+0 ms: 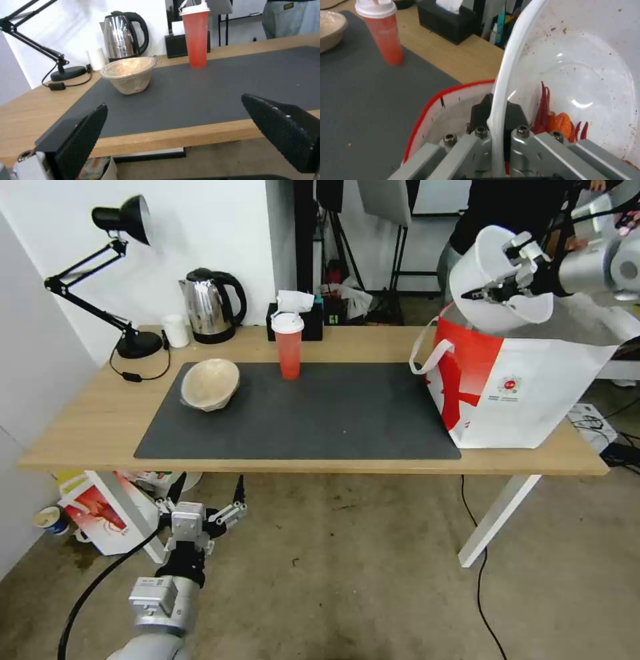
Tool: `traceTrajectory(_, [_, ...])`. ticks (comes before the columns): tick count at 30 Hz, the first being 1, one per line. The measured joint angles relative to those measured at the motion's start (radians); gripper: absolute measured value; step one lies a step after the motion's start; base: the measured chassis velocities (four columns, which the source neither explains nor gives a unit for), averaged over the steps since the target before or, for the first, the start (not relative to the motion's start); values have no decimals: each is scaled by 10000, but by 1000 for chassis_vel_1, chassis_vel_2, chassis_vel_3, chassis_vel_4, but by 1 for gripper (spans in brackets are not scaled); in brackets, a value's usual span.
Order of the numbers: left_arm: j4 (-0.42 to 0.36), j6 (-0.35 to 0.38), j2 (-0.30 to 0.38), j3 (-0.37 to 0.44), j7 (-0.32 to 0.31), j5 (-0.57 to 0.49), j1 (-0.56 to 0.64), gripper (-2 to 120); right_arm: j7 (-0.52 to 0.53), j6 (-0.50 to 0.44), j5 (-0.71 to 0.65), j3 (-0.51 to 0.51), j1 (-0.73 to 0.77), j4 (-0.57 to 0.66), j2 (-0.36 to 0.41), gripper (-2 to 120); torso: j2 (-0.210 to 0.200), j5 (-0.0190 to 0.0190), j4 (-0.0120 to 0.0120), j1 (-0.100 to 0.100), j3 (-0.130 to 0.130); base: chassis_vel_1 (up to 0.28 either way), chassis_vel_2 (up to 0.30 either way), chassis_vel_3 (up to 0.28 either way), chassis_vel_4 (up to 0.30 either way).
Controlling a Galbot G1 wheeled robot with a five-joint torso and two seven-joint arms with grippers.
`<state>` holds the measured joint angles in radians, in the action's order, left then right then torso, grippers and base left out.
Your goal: Pick up the trash from the table and place it into the takeout bag.
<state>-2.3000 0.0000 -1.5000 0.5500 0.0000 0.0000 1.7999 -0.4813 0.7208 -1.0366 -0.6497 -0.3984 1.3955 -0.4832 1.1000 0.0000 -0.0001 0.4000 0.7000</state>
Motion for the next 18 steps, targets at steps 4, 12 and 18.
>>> traceTrajectory(4, [0, 0, 0, 0, 0, 0, 0, 100, 3, 0, 85, 337, 450, 5, 48, 0, 0, 2, 2, 1, 0, 0, 0, 0, 0])
traceTrajectory(12, [0, 0, 0, 0, 0, 0, 0, 100, 15, 0, 185, 786, 932, -5, 62, 0, 0, 0, 1, 1, 0, 0, 0, 0, 0])
traceTrajectory(18, [1, 0, 0, 0, 0, 0, 0, 100, 37, -1, 158, 891, 976, 0, 35, 0, 0, 0, 0, 0, 0, 0, 0, 0, 0])
